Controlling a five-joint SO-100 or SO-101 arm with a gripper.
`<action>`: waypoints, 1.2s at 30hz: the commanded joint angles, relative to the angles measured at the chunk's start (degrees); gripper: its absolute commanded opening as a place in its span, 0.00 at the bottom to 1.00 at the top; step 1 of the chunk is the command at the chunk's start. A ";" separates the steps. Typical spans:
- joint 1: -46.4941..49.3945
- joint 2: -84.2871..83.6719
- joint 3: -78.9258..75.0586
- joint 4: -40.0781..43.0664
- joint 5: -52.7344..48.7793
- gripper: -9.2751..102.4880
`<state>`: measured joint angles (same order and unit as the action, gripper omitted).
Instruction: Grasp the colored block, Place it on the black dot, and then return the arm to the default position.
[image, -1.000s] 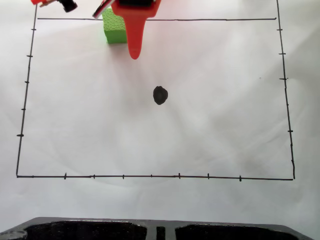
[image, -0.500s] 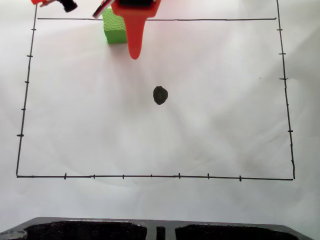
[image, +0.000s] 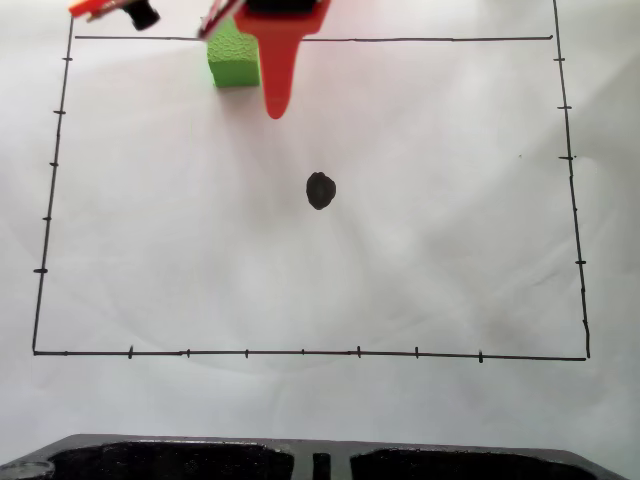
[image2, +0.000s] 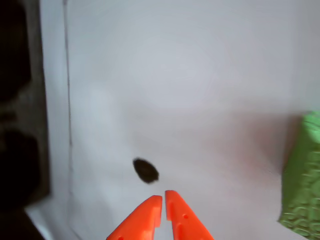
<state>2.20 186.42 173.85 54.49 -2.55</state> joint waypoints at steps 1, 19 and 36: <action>1.05 -0.70 -2.90 0.18 -2.11 0.08; 8.79 -31.46 -37.97 24.61 -1.23 0.08; 20.48 -42.19 -42.98 32.61 -24.52 0.08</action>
<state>21.27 144.84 133.59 86.40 -25.40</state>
